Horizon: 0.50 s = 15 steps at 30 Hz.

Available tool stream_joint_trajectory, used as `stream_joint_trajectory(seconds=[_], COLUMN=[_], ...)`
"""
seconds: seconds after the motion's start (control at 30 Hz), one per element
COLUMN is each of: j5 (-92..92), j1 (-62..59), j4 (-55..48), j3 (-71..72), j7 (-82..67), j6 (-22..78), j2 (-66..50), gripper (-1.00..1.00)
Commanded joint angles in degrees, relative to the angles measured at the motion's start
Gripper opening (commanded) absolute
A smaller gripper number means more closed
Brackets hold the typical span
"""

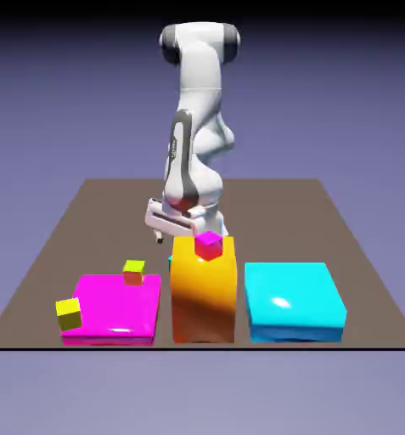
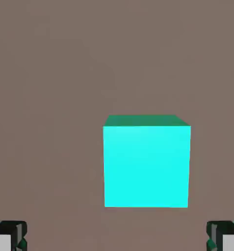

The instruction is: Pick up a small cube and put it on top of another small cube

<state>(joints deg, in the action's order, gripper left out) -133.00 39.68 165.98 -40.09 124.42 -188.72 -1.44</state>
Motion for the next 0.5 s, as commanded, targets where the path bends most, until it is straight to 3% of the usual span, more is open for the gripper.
stream_joint_trajectory(seconds=[0.0,0.47], j5=[-1.54,-22.32], j1=[-2.02,-30.14], j4=[-0.43,-6.23], j3=[1.80,26.19], j7=[-1.72,-25.05], j6=[0.73,10.58], j2=[-1.06,-15.34], gripper=[0.00,0.00])
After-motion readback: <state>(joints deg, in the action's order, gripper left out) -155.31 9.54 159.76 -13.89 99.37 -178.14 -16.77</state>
